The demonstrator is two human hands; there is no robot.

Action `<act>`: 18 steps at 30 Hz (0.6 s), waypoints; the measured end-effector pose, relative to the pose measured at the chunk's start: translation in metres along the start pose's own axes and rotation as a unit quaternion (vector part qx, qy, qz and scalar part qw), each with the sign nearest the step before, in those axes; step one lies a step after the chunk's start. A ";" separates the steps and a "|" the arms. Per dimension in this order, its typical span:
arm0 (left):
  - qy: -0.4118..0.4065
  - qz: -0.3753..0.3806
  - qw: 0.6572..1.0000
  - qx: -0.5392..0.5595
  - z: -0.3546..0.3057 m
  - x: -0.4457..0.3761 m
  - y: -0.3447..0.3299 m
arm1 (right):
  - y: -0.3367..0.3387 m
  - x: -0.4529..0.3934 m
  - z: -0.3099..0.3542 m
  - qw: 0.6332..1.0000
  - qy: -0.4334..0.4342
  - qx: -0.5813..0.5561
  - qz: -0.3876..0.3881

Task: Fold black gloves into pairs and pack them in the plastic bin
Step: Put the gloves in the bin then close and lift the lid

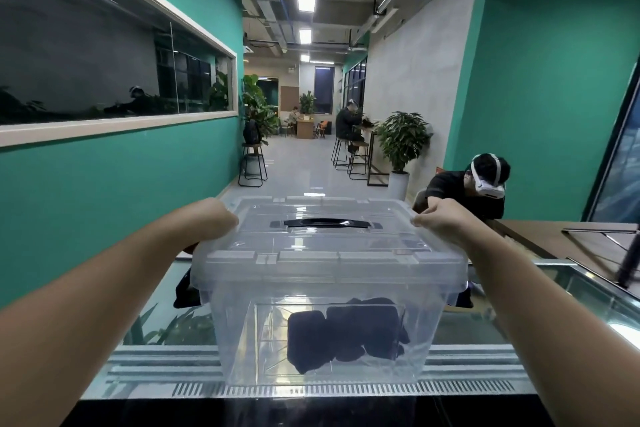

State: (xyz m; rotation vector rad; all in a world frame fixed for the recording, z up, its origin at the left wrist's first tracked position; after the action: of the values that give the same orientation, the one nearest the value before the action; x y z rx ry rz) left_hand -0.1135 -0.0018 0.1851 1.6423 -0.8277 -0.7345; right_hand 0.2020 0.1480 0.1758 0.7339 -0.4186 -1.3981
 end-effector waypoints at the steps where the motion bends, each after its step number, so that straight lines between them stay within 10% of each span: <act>1: 0.003 0.006 1.000 0.000 0.000 0.000 0.000 | 0.000 -0.001 0.000 1.000 -0.003 0.011 0.000; 13: 0.026 0.016 0.998 0.055 0.009 -0.007 -0.017 | -0.010 0.016 0.000 0.996 -0.004 0.090 -0.002; 18: 0.079 0.166 0.928 0.325 0.043 -0.023 -0.041 | -0.012 0.006 -0.013 0.998 -0.053 -0.013 0.032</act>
State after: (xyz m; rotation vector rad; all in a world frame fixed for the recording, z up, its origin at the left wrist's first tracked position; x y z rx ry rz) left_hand -0.1555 0.0006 0.1370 2.0282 -1.2789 -0.0731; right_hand 0.2027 0.1451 0.1577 0.6222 -0.5027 -1.3840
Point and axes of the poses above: each hand's wrist, its own x-axis away from the middle knuckle, its own y-axis out of the back of the hand, z = x × y, the point moved 2 cm from there along -x, towards the middle knuckle, and after that the axes turned 5 degrees about -x, right-handed, at the moved point
